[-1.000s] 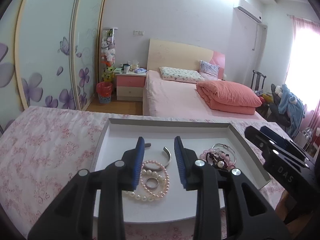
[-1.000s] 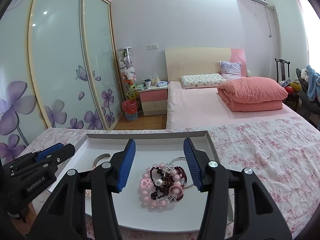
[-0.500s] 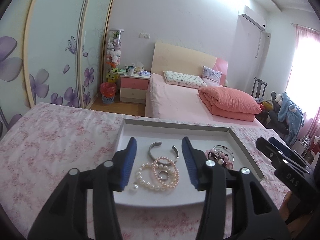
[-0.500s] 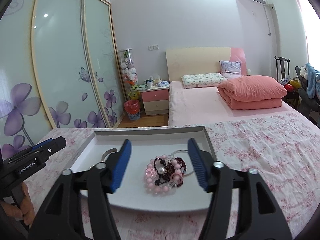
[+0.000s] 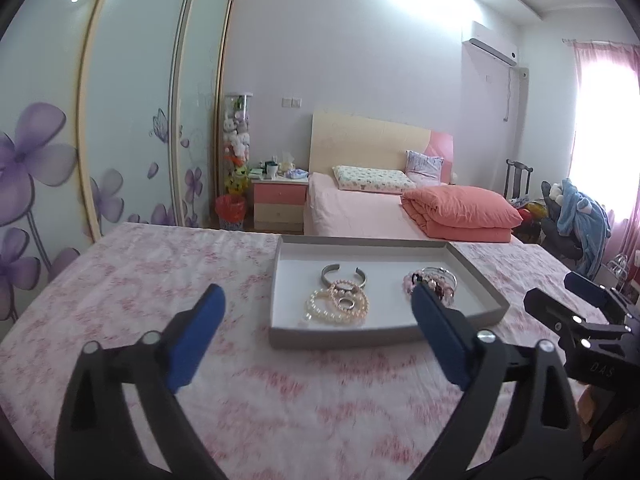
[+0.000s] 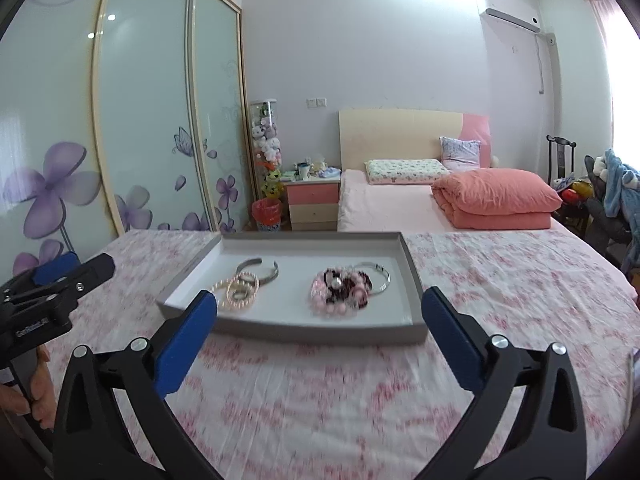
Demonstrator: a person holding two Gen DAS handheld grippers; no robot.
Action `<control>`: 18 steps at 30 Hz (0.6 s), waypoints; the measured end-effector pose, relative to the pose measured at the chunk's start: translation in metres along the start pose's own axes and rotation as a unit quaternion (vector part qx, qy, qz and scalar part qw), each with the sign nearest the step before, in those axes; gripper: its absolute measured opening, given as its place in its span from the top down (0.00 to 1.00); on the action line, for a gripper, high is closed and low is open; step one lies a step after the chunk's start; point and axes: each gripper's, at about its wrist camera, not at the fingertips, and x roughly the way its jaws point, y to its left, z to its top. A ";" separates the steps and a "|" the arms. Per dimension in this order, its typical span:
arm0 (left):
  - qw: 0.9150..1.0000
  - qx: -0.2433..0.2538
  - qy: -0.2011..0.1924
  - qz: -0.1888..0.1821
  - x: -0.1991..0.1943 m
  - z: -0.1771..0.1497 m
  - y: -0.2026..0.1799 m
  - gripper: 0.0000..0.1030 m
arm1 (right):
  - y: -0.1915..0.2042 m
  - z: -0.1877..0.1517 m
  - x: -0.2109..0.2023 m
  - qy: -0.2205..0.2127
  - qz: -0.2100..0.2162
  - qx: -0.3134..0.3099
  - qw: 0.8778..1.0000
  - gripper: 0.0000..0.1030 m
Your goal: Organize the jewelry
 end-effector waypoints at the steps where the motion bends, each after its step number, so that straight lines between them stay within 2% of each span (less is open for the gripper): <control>1: 1.000 0.004 -0.002 0.003 -0.007 -0.004 0.000 0.06 | 0.000 -0.002 -0.003 0.002 -0.003 0.001 1.000 0.02; 4: 1.000 0.001 -0.001 0.015 -0.023 -0.014 0.001 0.04 | 0.001 -0.013 -0.017 0.007 -0.014 0.004 1.000 0.02; 7: 1.000 -0.006 0.000 0.013 -0.035 -0.025 0.002 0.04 | 0.003 -0.023 -0.030 0.009 -0.023 0.006 1.000 0.02; 12: 0.999 -0.010 -0.008 0.031 -0.057 -0.042 0.005 0.04 | 0.005 -0.037 -0.053 -0.004 -0.043 0.002 0.999 0.02; 18: 0.999 -0.003 -0.015 0.044 -0.074 -0.044 0.009 0.04 | -0.004 -0.045 -0.072 -0.009 -0.052 0.015 0.999 0.02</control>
